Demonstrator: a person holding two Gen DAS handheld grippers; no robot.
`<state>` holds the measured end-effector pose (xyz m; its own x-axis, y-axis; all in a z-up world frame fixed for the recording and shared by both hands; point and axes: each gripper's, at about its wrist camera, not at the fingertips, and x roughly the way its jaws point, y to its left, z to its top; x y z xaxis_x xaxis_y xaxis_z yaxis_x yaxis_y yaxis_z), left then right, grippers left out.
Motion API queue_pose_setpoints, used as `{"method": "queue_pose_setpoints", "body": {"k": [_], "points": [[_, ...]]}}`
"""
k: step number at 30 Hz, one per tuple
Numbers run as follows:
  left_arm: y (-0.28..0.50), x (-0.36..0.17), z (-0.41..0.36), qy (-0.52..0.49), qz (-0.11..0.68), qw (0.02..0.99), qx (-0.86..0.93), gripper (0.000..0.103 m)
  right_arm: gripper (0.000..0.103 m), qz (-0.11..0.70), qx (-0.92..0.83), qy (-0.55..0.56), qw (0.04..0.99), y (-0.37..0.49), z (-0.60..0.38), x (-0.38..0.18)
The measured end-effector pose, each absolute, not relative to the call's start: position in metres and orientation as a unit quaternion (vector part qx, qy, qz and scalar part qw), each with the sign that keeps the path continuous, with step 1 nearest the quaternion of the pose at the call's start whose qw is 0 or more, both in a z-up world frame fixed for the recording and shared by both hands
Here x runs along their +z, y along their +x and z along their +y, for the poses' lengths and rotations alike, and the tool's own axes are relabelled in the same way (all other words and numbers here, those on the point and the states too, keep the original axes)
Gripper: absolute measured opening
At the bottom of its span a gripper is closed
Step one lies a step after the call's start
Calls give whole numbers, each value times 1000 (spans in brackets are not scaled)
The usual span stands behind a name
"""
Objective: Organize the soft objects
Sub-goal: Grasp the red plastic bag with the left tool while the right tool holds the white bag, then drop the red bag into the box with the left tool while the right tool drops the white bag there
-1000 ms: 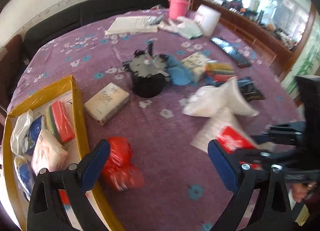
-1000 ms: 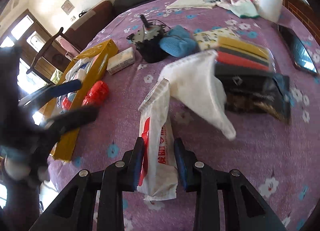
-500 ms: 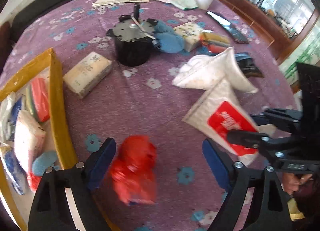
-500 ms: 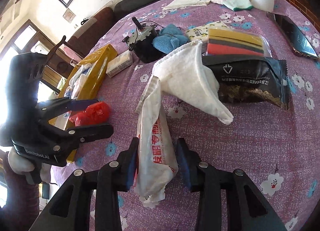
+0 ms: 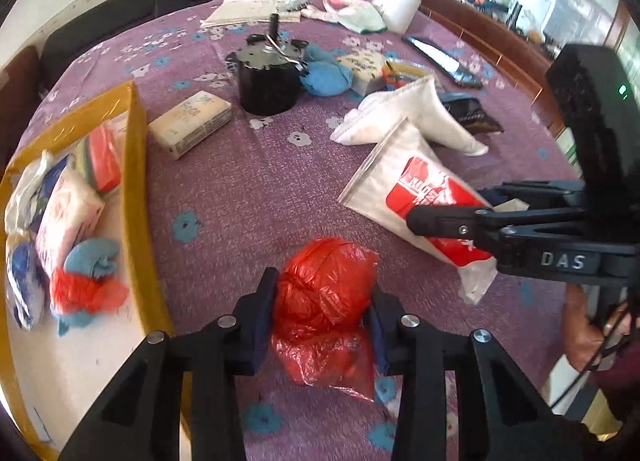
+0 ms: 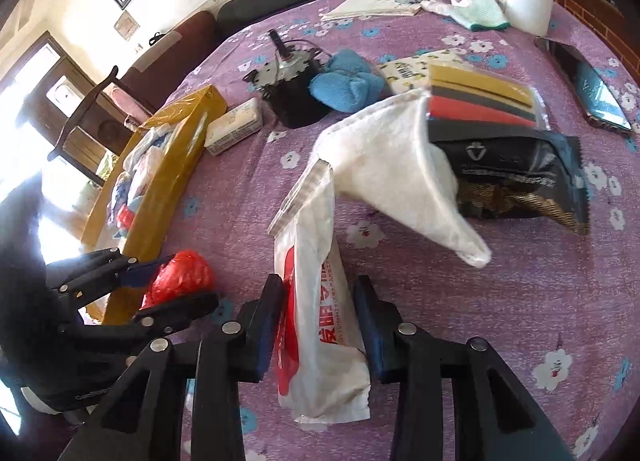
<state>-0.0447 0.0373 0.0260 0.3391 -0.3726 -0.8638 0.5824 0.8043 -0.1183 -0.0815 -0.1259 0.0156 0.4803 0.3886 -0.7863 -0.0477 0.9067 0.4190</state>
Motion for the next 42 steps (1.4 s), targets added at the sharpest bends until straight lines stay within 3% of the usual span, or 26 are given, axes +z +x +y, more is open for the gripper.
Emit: {"method": "queue_pose_setpoints", "body": {"k": [7,11,24,29,42], "points": [[-54,71,109,-15,467,823,-324,38,38,454,132,146,869,-100,-117,55],[-45,88,163,-33,448,853,-265,39,38,441,141,137,876,-95,-104,77],[67,46,266,-38,508,857,-76,39,38,450,191,88,868,-46,-1,103],[80,39,284,-96,505,854,-76,65,38,463,197,80,861,-24,29,102],[-18,107,337,-171,375,904,-108,88,39,531,313,63,785,-11,133,62]]}}
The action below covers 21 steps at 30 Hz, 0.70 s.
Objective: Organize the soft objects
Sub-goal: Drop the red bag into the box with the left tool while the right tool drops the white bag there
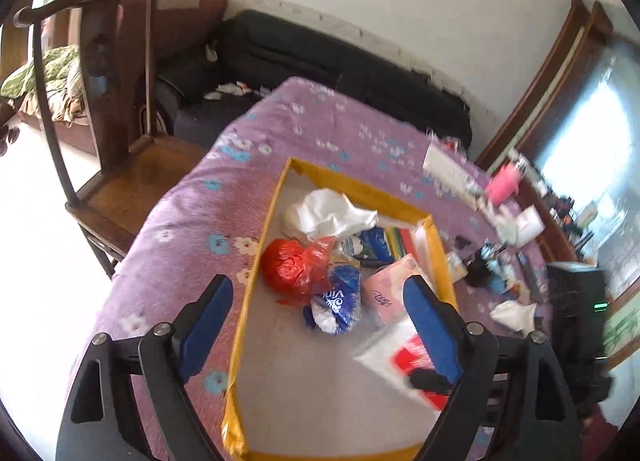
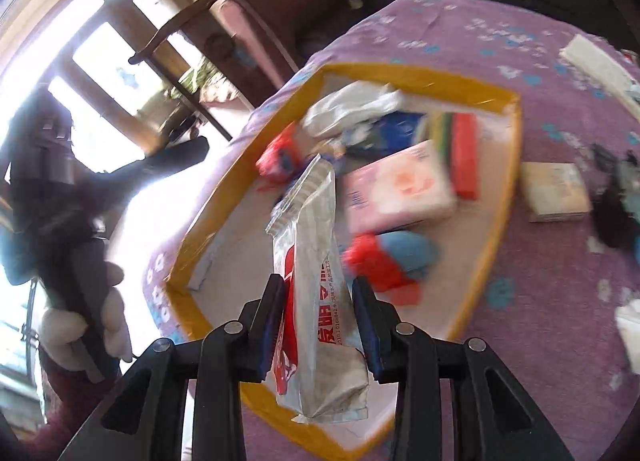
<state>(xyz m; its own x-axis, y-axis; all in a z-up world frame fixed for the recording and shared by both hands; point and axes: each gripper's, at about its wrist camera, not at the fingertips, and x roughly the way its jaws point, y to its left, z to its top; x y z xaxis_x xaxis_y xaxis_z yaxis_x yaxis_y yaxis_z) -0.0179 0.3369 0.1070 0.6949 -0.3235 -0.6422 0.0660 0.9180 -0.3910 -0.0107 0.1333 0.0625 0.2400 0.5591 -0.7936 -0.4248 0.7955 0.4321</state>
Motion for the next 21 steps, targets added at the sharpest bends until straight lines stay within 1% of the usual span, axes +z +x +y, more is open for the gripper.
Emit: {"method": "queue_pose_setpoints", "body": {"k": [2,7,9,10,11,12,14,18,21], "points": [[-38,114,353,-195,351,911,-100,92,39,541,324,60,774,-8,152,55],[-60,112,370,-217,337,913,-70,93,41,541,317,34,778,7,197,41],[-66,108,370,-222,338,912,-65,93,45,533,300,18,791,11,205,40],[-68,108,368,-219,338,913,-62,93,46,532,303,21,790,11,205,41],[-72,107,365,-212,337,915,-57,93,49,528,309,29,790,9,202,45],[-76,106,361,-202,336,918,-53,93,57,522,314,39,792,5,195,50],[-83,106,348,-177,335,924,-54,93,67,507,308,45,804,-2,178,62],[-97,106,316,-155,334,926,-83,93,70,475,278,58,833,-23,122,85],[-107,106,286,-137,330,927,-115,93,70,457,233,70,856,-46,58,92]]}}
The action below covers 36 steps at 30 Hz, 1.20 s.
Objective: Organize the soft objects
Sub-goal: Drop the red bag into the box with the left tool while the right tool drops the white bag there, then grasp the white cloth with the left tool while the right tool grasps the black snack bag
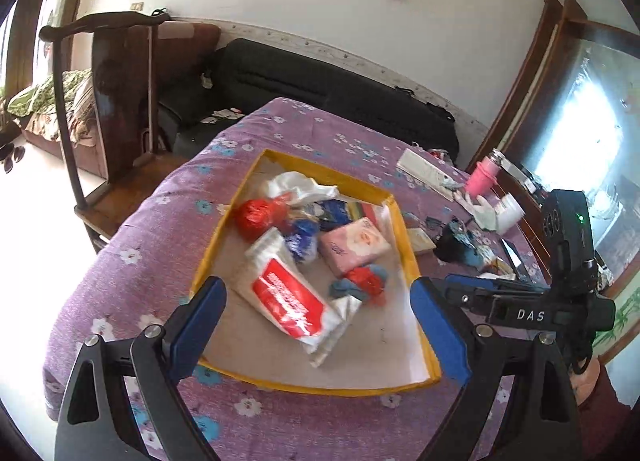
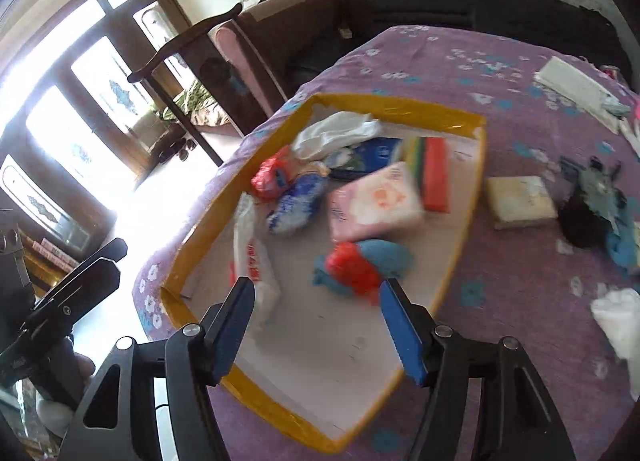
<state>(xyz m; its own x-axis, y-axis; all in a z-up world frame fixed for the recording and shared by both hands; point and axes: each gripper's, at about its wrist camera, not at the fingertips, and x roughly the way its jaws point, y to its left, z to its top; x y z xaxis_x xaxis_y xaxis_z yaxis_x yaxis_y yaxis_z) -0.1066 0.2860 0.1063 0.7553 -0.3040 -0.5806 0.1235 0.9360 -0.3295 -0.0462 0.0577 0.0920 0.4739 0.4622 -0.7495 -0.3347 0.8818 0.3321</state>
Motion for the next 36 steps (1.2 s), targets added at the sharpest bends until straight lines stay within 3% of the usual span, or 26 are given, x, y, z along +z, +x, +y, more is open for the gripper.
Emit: {"method": "queue_pose_setpoints", "body": {"k": [9,15,19,27,33,36], "points": [[-119,85,197,-77,367,911,-174,93,72,412,54,151,897,-86,-159,104],[-120,79,151,-63,392,897,-193,93,76,397,-8,197,896,-82,-243,88],[-119,78,127,-59,404,892,-193,93,76,396,12,246,885,-70,-255,64],[-115,75,79,-39,432,878,-201,93,76,419,60,241,873,-30,-247,31],[-101,74,51,-36,442,873,-204,93,77,416,287,316,803,-29,-230,15],[-88,71,38,-40,445,872,-200,93,78,392,289,301,820,-41,-226,26]]}}
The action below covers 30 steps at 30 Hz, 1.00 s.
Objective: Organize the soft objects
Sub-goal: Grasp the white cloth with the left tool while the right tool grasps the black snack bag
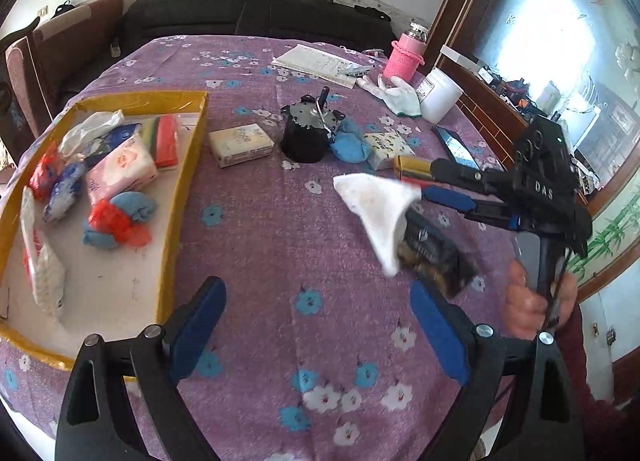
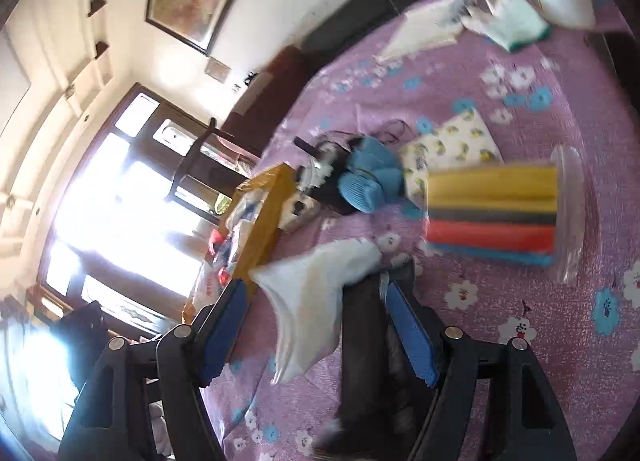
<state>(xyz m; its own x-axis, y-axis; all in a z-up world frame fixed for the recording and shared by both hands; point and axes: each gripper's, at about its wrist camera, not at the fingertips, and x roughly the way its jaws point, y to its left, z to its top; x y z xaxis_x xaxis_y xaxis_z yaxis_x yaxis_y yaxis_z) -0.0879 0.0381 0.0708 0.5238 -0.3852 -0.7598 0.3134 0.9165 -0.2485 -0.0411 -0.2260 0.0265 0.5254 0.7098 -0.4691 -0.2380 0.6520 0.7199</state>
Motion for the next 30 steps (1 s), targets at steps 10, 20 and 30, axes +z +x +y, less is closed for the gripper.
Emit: {"method": "queue_pose_setpoints", "body": {"k": [10,20,30], "points": [[-29,45,-4,-81,460,851,-238,93,79,406,204,332,826,-42,-248,9],[22,9,-50,-115,507,813,-262,90,79,415,201,355,813,-37,-260,4],[8,25,11,-192,494,799,-283,26,80,429,196,315,823,-34,-248,2]]}}
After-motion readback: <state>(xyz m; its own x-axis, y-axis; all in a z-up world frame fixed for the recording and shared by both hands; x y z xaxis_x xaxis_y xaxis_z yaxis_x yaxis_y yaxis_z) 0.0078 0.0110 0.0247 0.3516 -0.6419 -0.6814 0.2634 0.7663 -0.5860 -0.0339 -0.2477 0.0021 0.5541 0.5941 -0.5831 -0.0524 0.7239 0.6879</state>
